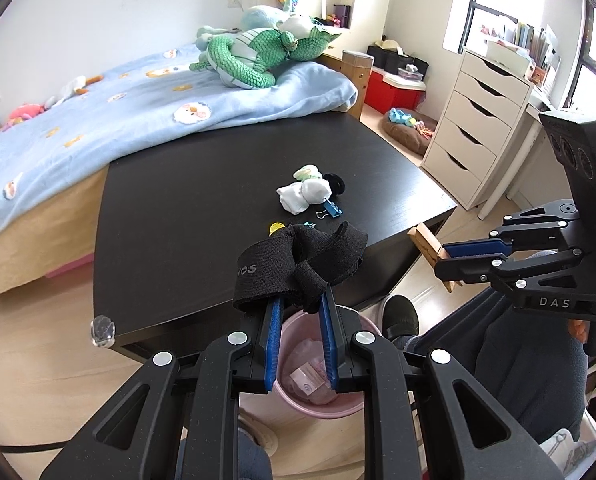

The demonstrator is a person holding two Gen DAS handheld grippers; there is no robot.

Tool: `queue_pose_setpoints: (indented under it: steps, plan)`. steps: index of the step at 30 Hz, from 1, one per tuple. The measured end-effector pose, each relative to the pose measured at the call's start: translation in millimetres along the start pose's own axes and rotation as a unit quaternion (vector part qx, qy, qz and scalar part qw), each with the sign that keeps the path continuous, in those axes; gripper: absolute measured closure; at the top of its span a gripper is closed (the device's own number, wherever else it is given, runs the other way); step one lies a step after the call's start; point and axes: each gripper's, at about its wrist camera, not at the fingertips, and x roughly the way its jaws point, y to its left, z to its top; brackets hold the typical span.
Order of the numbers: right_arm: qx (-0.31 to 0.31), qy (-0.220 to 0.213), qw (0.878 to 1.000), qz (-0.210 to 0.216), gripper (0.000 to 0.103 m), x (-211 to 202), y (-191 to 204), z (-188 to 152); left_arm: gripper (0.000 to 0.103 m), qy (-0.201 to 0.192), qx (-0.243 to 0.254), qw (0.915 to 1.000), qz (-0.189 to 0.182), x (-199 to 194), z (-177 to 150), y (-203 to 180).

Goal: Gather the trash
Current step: 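Carry the strap and clothespin over the wastebasket with both tools, then open the right tool then the left tool to drop both items in the wastebasket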

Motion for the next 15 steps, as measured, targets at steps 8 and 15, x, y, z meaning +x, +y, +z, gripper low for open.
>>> queue_pose_setpoints:
  steps: [8,15]
  plan:
    - [-0.001,0.004,1.0,0.018,0.088,6.5,2.3,-0.8,0.085,-0.005,-0.002,1.0,-0.005,-5.3,-1.0,2.6]
    - [0.01,-0.005,1.0,-0.006,0.017,3.8,-4.4,-0.1,0.085,-0.002,0.0,1.0,-0.008,-4.9,-1.1,2.4]
